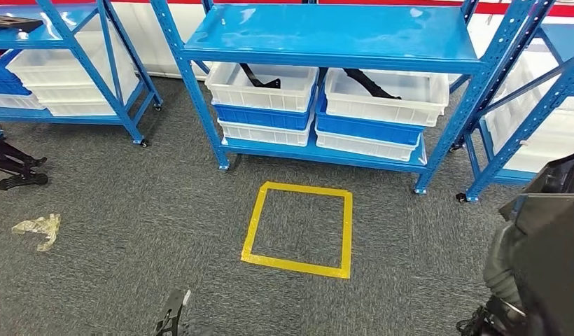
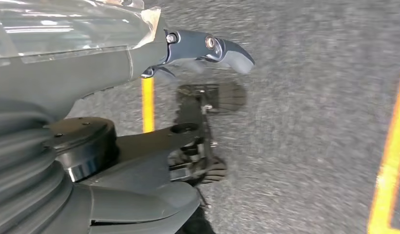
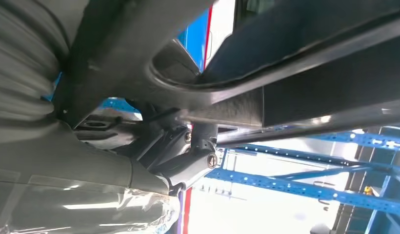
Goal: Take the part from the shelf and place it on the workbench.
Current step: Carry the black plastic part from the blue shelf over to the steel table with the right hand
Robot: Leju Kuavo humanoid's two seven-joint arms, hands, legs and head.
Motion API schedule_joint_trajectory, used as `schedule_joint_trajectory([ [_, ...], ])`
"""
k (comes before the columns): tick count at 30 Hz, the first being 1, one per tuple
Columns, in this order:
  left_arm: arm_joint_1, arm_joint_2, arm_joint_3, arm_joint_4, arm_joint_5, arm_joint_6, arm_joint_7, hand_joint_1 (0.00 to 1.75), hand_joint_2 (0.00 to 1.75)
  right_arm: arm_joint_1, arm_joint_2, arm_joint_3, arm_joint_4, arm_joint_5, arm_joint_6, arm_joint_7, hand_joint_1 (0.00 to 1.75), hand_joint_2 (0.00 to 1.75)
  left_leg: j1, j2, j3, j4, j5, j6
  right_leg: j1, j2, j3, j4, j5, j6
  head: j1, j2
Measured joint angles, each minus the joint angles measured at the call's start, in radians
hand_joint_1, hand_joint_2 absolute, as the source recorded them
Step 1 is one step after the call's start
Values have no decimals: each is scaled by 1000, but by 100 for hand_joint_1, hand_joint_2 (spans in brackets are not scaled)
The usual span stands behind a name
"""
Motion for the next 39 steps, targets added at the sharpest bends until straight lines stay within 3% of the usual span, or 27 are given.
schedule_joint_trajectory([
  [2,-5,5,2,5,-50,-19,19,0,175,0,0,-1,0,0,8,-1,175,175,-14,28,-64,150,-85,18,15,-19,-8,0,7,-11,-6,0],
  [4,-12,14,2,14,-106,-26,30,0,175,-2,0,-1,2,-1,15,-1,175,175,-33,32,-101,261,-135,40,33,-43,-16,0,11,-18,-7,0],
  [5,-16,19,5,18,-128,-21,30,0,175,-3,0,-1,2,-1,16,-1,175,175,-45,32,-90,262,-135,57,44,-54,-18,-1,12,-20,-7,0],
  [6,-21,25,10,22,-147,-8,27,0,175,-5,0,-1,3,-1,17,-1,175,175,-60,36,-58,225,-122,81,55,-66,-19,-1,13,-22,-7,0],
  [8,-34,35,22,25,-188,25,21,0,175,-7,1,-1,3,0,16,-1,175,175,-95,65,33,99,-93,139,72,-88,-17,-4,13,-24,-4,0],
  [9,-38,37,27,23,-214,44,20,0,175,-7,2,-1,3,0,15,-1,175,175,-109,82,64,51,-85,161,76,-99,-15,-6,13,-24,1,0],
  [10,-39,35,31,20,-241,64,21,0,175,-7,2,-1,3,0,13,-1,175,175,-119,92,80,25,-83,174,76,-109,-13,-8,14,-24,5,0],
  [11,-36,31,36,16,-266,85,21,0,175,-5,3,-1,2,0,13,-1,175,175,-124,91,82,17,-82,178,74,-119,-11,-11,14,-23,9,0],
  [13,-17,13,44,2,-300,127,22,0,175,-3,5,-1,1,-1,12,-1,175,175,-127,73,97,-11,-67,175,71,-129,-5,-16,14,-18,6,0],
  [15,3,-15,54,-15,-310,152,24,0,175,0,6,-1,0,0,11,-3,175,175,-118,52,119,-46,-45,165,71,-88,-15,18,-7,-16,4,0],
  [17,16,-48,62,-24,-310,160,22,0,175,4,5,-3,1,-1,10,-4,175,175,-111,28,124,-59,-32,158,64,-31,-63,124,-53,-13,8,0],
  [19,27,-75,69,-24,-297,154,17,0,175,6,5,-4,3,-2,10,-4,175,175,-109,0,119,-59,-28,155,55,-14,-109,216,-82,-1,12,0],
  [20,32,-86,76,-22,-283,146,15,0,175,7,5,-4,5,-2,10,-4,175,175,-108,-14,118,-58,-27,153,50,-13,-111,217,-76,11,12,0],
  [21,35,-95,85,-16,-260,129,14,0,175,6,5,-4,6,-3,10,-4,175,175,-106,-28,118,-57,-27,150,45,-11,-95,179,-54,25,12,0],
  [22,37,-102,95,-9,-234,108,14,0,175,6,5,-4,8,-4,11,-4,175,175,-104,-42,118,-54,-27,146,39,-2,-62,109,-23,40,12,0],
  [23,37,-107,107,1,-209,82,17,0,175,4,4,-4,9,-5,12,-5,175,175,-103,-55,115,-50,-28,141,35,14,-30,41,1,48,12,0],
  [24,36,-110,116,12,-188,53,21,0,175,4,4,-4,11,-7,12,-7,175,175,-103,-68,112,-44,-30,134,33,28,-2,-15,19,47,12,0],
  [25,34,-110,123,22,-178,27,25,0,175,3,3,-4,13,-8,13,-9,175,175,-103,-78,106,-40,-30,127,33,38,13,-46,27,38,12,0],
  [28,31,-92,137,48,-173,3,30,0,175,3,1,-4,16,-12,12,-15,175,175,-102,-99,93,-37,-26,108,35,18,19,-57,33,0,12,0],
  [30,21,-75,151,54,-175,34,37,0,175,2,2,-4,18,-16,12,-17,175,175,-101,-64,75,-2,-50,96,27,-3,22,-63,37,-18,7,0],
  [32,3,-59,164,54,-178,59,49,0,175,3,2,-4,19,-20,12,-16,175,175,-95,-5,19,110,-113,80,25,-29,24,-66,37,-29,-1,0],
  [34,-12,-49,172,55,-184,67,61,0,175,4,2,-4,22,-21,12,-16,175,175,-81,19,-45,229,-157,64,25,-57,23,-66,36,-30,-4,0],
  [35,-16,-47,174,56,-186,70,66,0,175,3,2,-4,24,-21,13,-16,175,175,-73,24,-56,246,-153,58,23,-70,24,-65,35,-30,-5,0],
  [36,-19,-47,177,58,-187,72,70,0,175,2,2,-3,27,-21,13,-16,175,175,-66,30,-45,221,-130,52,21,-83,25,-65,33,-27,-5,0],
  [39,-37,-53,187,67,-178,64,80,0,175,-6,2,0,35,-23,13,-16,175,175,-57,89,56,26,-44,39,19,-117,35,-63,22,-9,-6,0],
])
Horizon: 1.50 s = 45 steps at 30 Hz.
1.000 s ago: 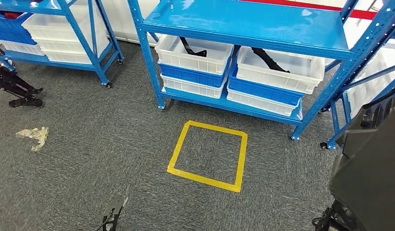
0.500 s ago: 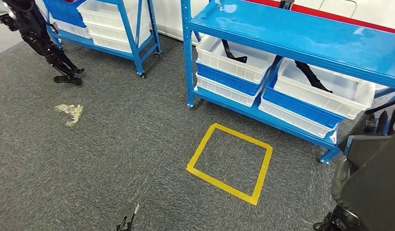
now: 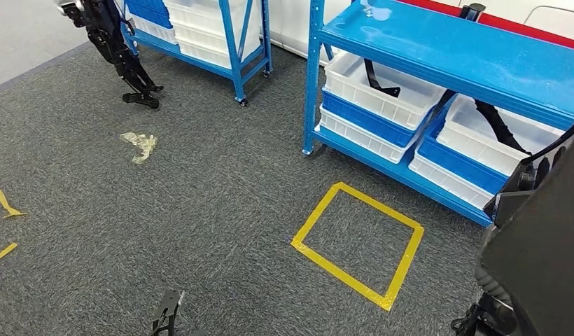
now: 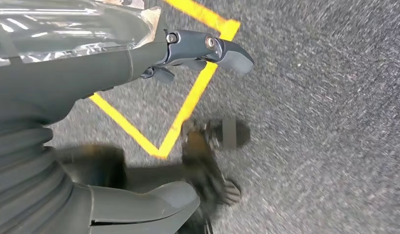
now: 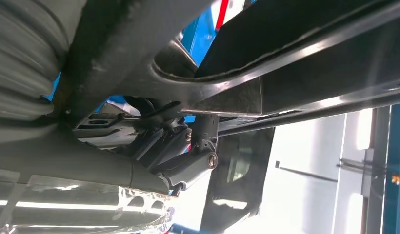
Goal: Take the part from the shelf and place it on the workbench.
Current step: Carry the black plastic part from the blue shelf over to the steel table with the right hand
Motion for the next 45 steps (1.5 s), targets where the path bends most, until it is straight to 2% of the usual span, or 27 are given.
schedule_joint_trajectory([
  [2,-21,-11,8,19,17,-24,9,0,175,-10,0,5,5,-2,0,0,175,175,-7,14,24,-50,9,8,8,-19,7,-2,-5,16,1,0],
  [4,-36,-19,18,43,31,-43,15,0,175,-19,0,13,10,-3,0,0,175,175,-15,-13,20,-51,10,27,10,-37,15,-11,-5,31,3,0],
  [5,-39,-22,22,52,33,-47,16,0,175,-23,1,17,12,-3,0,0,175,175,-16,-27,20,-53,12,36,9,-27,16,-8,-10,36,5,0],
  [7,-47,-27,29,64,36,-52,16,0,175,-26,0,20,15,-4,-1,0,175,175,-14,-53,23,-59,17,54,4,32,-13,56,-46,34,10,0],
  [9,-58,-34,34,80,47,-72,22,0,175,-26,-1,21,19,-6,-1,-1,175,175,-17,-81,23,-59,17,67,8,89,-85,197,-100,21,15,0],
  [11,-67,-41,39,103,69,-109,33,0,175,-26,-3,21,26,-12,-1,-1,175,175,-24,-115,24,-59,17,72,18,103,-146,292,-118,18,18,0],
  [12,-70,-44,44,115,83,-127,39,0,175,-26,-4,21,30,-16,-1,-1,175,175,-28,-133,26,-59,16,73,22,106,-151,282,-103,21,18,0],
  [13,-75,-48,50,126,96,-141,44,0,175,-28,-6,21,33,-21,-1,-2,175,175,-31,-151,28,-59,16,73,25,113,-137,232,-72,25,18,0],
  [15,-88,-56,63,147,119,-165,55,0,175,-35,-10,23,41,-29,-2,-4,175,175,-35,-183,30,-57,16,72,29,154,-85,91,-6,26,19,0],
  [17,-102,-65,72,168,128,-183,65,0,175,-46,-15,29,49,-36,-4,-6,175,175,-39,-208,25,-55,17,69,32,180,-54,17,26,12,18,0],
  [19,-110,-66,76,188,127,-185,71,0,175,-53,-22,37,59,-42,-8,-8,175,175,-39,-228,20,-56,19,62,32,161,-47,9,31,-5,19,0],
  [20,-111,-64,77,195,125,-181,71,0,175,-54,-24,40,62,-45,-11,-10,175,175,-40,-216,18,-53,16,57,30,150,-43,5,33,-11,19,0],
  [22,-114,-56,77,202,116,-179,65,0,175,-50,-25,45,64,-50,-20,-13,175,175,-42,-153,-6,-4,-16,47,23,124,-32,-3,33,-24,14,0],
  [23,-112,-49,77,204,109,-187,54,0,175,-45,-26,46,64,-51,-26,-16,175,175,-40,-112,-33,49,-44,40,24,110,-28,-5,31,-31,11,0],
  [24,-106,-36,77,204,103,-200,39,0,175,-35,-27,45,63,-53,-32,-18,175,175,-35,-88,-67,114,-74,34,25,95,-26,-5,27,-37,9,0],
  [26,-80,-3,76,203,95,-223,5,0,175,-10,-29,43,59,-56,-38,-23,175,175,-20,-68,-120,209,-102,22,26,68,-22,-5,22,-43,8,0],
  [28,-49,31,76,201,93,-223,-18,0,175,11,-30,42,52,-56,-34,-25,175,175,-7,-56,-105,174,-67,12,24,46,-17,-5,17,-40,7,0],
  [30,-29,55,76,198,90,-203,-30,0,175,23,-29,39,44,-53,-27,-24,175,175,-5,-8,-33,46,-14,5,24,24,-10,-3,7,-28,5,0],
  [32,-24,63,77,192,87,-179,-40,0,175,28,-29,37,36,-47,-22,-22,175,175,-11,26,16,-35,5,12,31,-1,-4,-2,-5,-13,5,0],
  [33,-22,63,77,190,85,-169,-43,0,175,29,-29,36,33,-44,-21,-20,175,175,-16,21,22,-44,1,19,35,-15,1,-3,-10,-7,6,0],
  [35,-14,62,77,187,85,-153,-45,0,175,28,-27,37,30,-39,-20,-17,175,175,-19,-12,23,-47,2,38,34,-35,14,-7,-17,5,10,0],
  [37,-8,56,77,181,85,-137,-46,0,175,29,-25,37,29,-36,-17,-12,175,175,-18,-40,25,-51,7,54,31,10,2,35,-43,6,13,0],
  [39,-8,45,77,170,84,-119,-43,0,175,29,-24,37,29,-35,-9,-6,175,175,-18,-67,26,-52,8,66,29,80,-61,162,-99,-5,17,0],
  [41,-14,28,77,157,84,-108,-30,0,175,26,-23,38,32,-33,3,-1,175,175,-23,-100,25,-52,9,72,30,102,-130,285,-135,-9,18,0],
  [42,-20,20,77,153,86,-108,-23,0,175,23,-22,39,35,-33,9,1,175,175,-25,-118,25,-51,9,73,32,105,-144,298,-130,-5,18,0],
  [43,-28,13,77,151,90,-108,-19,0,175,17,-22,41,38,-33,13,2,175,175,-27,-136,26,-51,10,74,33,109,-137,267,-108,0,18,0],
  [45,-48,0,77,150,97,-112,-17,0,175,2,-21,45,45,-32,16,3,175,175,-28,-169,28,-51,10,74,33,145,-80,123,-39,9,19,0],
])
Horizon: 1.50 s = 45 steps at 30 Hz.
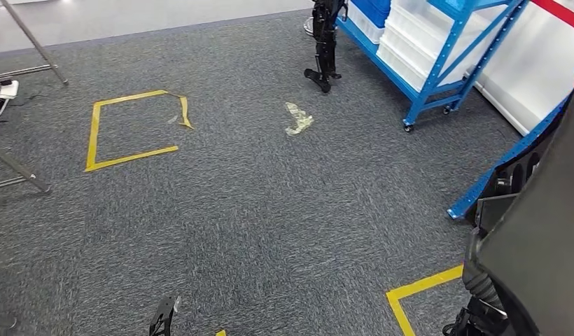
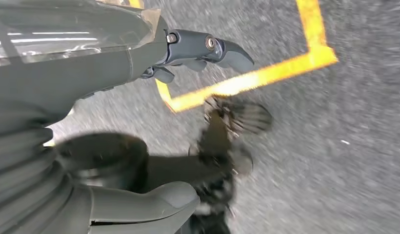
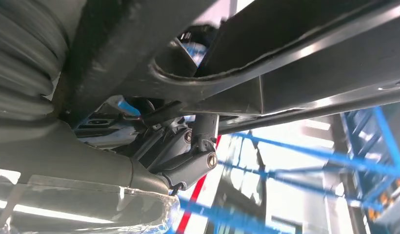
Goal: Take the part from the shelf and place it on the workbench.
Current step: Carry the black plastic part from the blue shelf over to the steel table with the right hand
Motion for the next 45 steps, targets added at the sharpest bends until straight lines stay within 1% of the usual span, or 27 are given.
schedule_joint_trajectory([
  [2,-17,-8,0,0,6,-4,1,0,175,-12,1,3,4,0,0,0,175,175,-1,-25,-2,1,1,-5,3,39,45,-103,45,-5,0,0],
  [3,-22,-10,1,1,10,-8,1,0,175,-16,1,4,6,-1,1,0,175,175,0,-35,-6,1,3,-10,6,47,51,-116,51,-10,0,0],
  [5,-29,-10,3,3,20,-21,-1,0,175,-25,0,7,10,-4,2,0,175,175,1,-48,-12,1,7,-20,5,25,55,-121,57,-21,0,0],
  [7,-40,-15,4,6,29,-32,-2,0,175,-32,0,14,16,-7,4,-1,175,175,-2,4,-27,30,-13,-28,-1,-2,62,-132,62,-34,-4,0],
  [9,-55,-24,6,9,40,-35,-4,0,175,-35,0,19,20,-10,3,-3,175,175,-1,77,-78,129,-69,-36,-1,-35,69,-138,62,-46,-8,0],
  [11,-64,-34,11,14,53,-33,-8,0,175,-36,-1,20,26,-14,0,-4,175,175,8,98,-141,246,-114,-47,1,-67,70,-138,59,-51,-10,0],
  [12,-64,-39,15,17,58,-31,-9,0,175,-37,-1,21,29,-16,-1,-4,175,175,13,101,-156,269,-113,-53,0,-82,70,-138,57,-51,-10,0],
  [13,-64,-42,18,19,60,-29,-10,0,175,-37,-1,22,32,-17,-1,-4,175,175,19,107,-149,252,-94,-57,-1,-96,71,-138,55,-49,-10,0],
  [14,-64,-45,21,21,62,-27,-12,0,175,-37,-1,24,34,-18,-2,-4,175,175,24,118,-123,201,-63,-61,-3,-109,73,-137,52,-45,-10,0],
  [16,-64,-48,26,22,63,-31,-22,0,175,-37,-2,25,38,-19,-4,-4,175,175,26,162,-50,69,-10,-65,1,-132,80,-134,42,-33,-11,0],
  [18,-57,-50,28,22,67,-41,-38,0,175,-37,-2,26,38,-17,-5,-5,175,175,20,183,-18,11,1,-57,9,-151,87,-132,34,-20,-6,0],
  [20,-41,-48,29,22,72,-44,-48,0,175,-36,-2,26,38,-15,-3,-6,175,175,12,157,-18,8,0,-41,11,-168,93,-133,28,-9,-1,0],
  [22,-28,-46,30,21,79,-36,-56,0,175,-36,-2,26,37,-13,0,-5,175,175,11,132,-15,3,3,-25,4,-136,84,-108,8,-2,1,0],
  [24,-24,-48,33,20,91,-22,-68,0,175,-34,-2,26,36,-10,1,-4,175,175,12,107,-14,1,5,-11,-3,-73,34,-3,-40,-5,5,0],
  [26,-21,-52,39,19,102,-13,-76,0,175,-30,-3,25,36,-8,1,-4,175,175,11,78,-14,1,5,-5,-3,-46,-39,138,-88,-9,7,0],
  [27,-18,-54,43,19,104,-10,-78,0,175,-28,-3,25,36,-7,1,-4,175,175,10,62,-14,1,5,-5,-2,-43,-62,174,-93,-6,7,0],
  [28,-15,-55,46,19,107,-8,-78,0,175,-28,-3,25,36,-7,1,-3,175,175,9,46,-14,1,6,-4,-1,-40,-65,169,-82,0,7,0],
  [29,-12,-56,49,19,109,-6,-79,0,175,-27,-3,25,36,-6,1,-3,175,175,8,30,-13,1,6,-5,-2,-35,-49,122,-56,8,7,0],
  [31,-8,-58,52,19,114,-10,-78,0,175,-26,-2,25,36,-3,2,-2,175,175,7,0,-12,3,8,-8,-4,5,14,-24,6,16,7,0],
  [33,2,-58,54,17,116,-33,-76,0,175,-23,-2,24,34,1,2,0,175,175,5,-24,-15,3,11,-17,-4,35,55,-108,36,8,7,0],
  [35,26,-50,54,13,123,-67,-77,0,175,-18,-1,22,32,2,11,1,175,175,5,-43,-19,-2,16,-29,0,22,61,-116,40,-8,7,0],
  [36,41,-43,55,9,129,-79,-76,0,175,-16,0,20,30,2,18,1,175,175,6,-41,-22,-1,14,-34,-3,11,63,-119,44,-14,6,0],
  [38,64,-32,55,-7,141,-92,-70,0,175,-12,4,15,24,5,38,2,175,175,3,8,-41,38,-15,-42,-9,-13,67,-128,49,-32,3,0],
  [40,74,-24,57,-33,153,-86,-58,0,175,-8,9,9,19,10,55,3,175,175,3,75,-96,153,-81,-49,-5,-44,68,-130,48,-46,-1,0],
  [42,79,-17,60,-58,163,-72,-43,0,175,-6,15,2,18,14,68,4,175,175,8,98,-148,261,-122,-56,0,-77,68,-130,46,-50,-1,0],
  [43,82,-15,61,-69,166,-67,-37,0,175,-6,17,1,18,15,73,5,175,175,10,102,-150,268,-117,-58,0,-93,69,-130,45,-51,-2,0],
  [45,87,-11,62,-87,171,-59,-29,0,175,-8,21,0,18,16,82,7,175,175,13,124,-96,175,-64,-60,0,-121,71,-130,42,-49,-2,0],
])
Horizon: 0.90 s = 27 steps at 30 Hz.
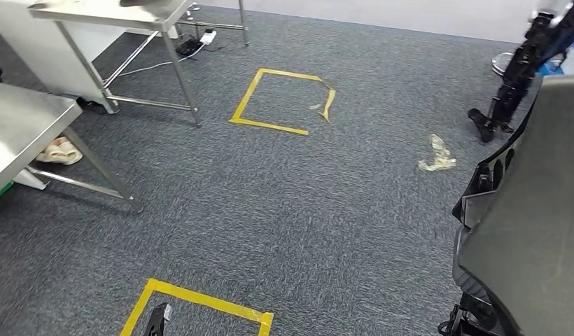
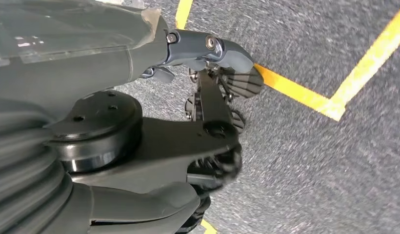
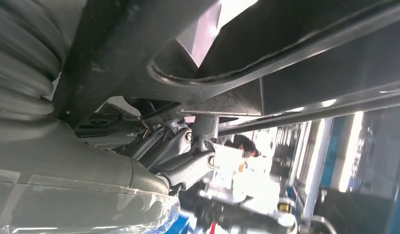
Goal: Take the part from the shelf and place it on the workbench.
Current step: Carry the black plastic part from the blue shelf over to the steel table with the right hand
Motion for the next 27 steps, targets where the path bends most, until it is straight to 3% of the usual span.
schedule_joint_trajectory([
  [2,2,1,5,-17,11,5,3,0,175,-1,2,-1,0,0,7,1,175,175,-4,46,74,-128,42,6,6,-23,5,1,-6,8,1,0],
  [3,5,1,8,-27,20,9,3,0,175,-3,3,-1,0,0,11,1,175,175,-7,60,95,-162,49,11,10,-32,8,2,-9,13,3,0],
  [4,13,0,12,-41,28,16,4,0,175,-4,3,-1,0,0,15,0,175,175,-12,62,100,-174,47,17,13,-42,11,2,-12,18,5,0],
  [6,45,-4,17,-82,39,37,16,0,175,-8,6,-1,-2,2,26,1,175,175,-13,37,103,-180,50,30,13,-53,16,1,-17,28,8,0],
  [8,87,-14,17,-143,36,66,36,0,175,-9,10,-4,-4,3,39,3,175,175,-8,15,110,-190,57,44,8,-5,5,35,-40,35,9,0],
  [10,119,-28,15,-206,29,93,53,0,175,-10,12,-9,-6,5,53,8,175,175,-5,-12,110,-193,62,54,3,60,-51,153,-93,32,14,0],
  [12,135,-37,14,-251,26,109,64,0,175,-11,13,-11,-6,6,64,14,175,175,-5,-45,106,-193,63,57,-1,79,-117,284,-138,34,18,0],
  [13,140,-39,13,-266,26,113,68,0,175,-12,13,-12,-5,6,67,15,175,175,-4,-63,106,-192,64,57,-3,80,-129,305,-138,41,18,0],
  [14,145,-40,13,-279,26,116,72,0,175,-14,14,-12,-5,6,69,16,175,175,-3,-80,107,-192,65,55,-6,82,-120,282,-121,52,18,0],
  [15,148,-40,14,-290,26,118,75,0,175,-16,15,-12,-5,6,70,17,175,175,-1,-97,108,-190,65,53,-11,89,-93,222,-92,64,18,0],
  [16,151,-40,14,-299,26,118,76,0,175,-19,16,-12,-4,7,71,17,175,175,1,-113,108,-189,65,49,-18,110,-57,143,-60,76,18,0],
  [17,153,-39,14,-308,26,119,76,0,175,-22,16,-12,-4,7,71,18,175,175,1,-127,106,-186,66,43,-22,134,-27,75,-35,81,19,0],
  [19,156,-39,14,-323,25,119,76,0,175,-25,18,-12,-3,8,72,19,175,175,-1,-151,97,-184,69,28,-24,162,1,12,-15,72,20,0],
  [21,164,-38,14,-331,25,119,76,0,175,-26,19,-12,-3,9,74,19,175,175,1,-169,88,-187,76,14,-20,141,1,13,-10,54,19,0],
  [22,168,-37,14,-334,25,119,76,0,175,-28,20,-13,-3,9,75,19,175,175,1,-159,84,-183,74,10,-22,131,1,12,-7,47,18,0],
  [24,172,-35,14,-339,25,119,76,0,175,-31,23,-14,-3,9,77,19,175,175,-2,-100,57,-127,36,4,-25,104,1,8,-4,28,12,0],
  [25,171,-35,14,-341,24,118,76,0,175,-31,25,-15,-3,9,78,19,175,175,-3,-62,29,-69,2,2,-21,88,1,7,-5,20,9,0],
  [27,165,-33,14,-343,21,112,78,0,175,-32,26,-16,-3,10,80,20,175,175,0,-28,-35,64,-58,-2,-14,55,0,8,-6,11,6,0],
])
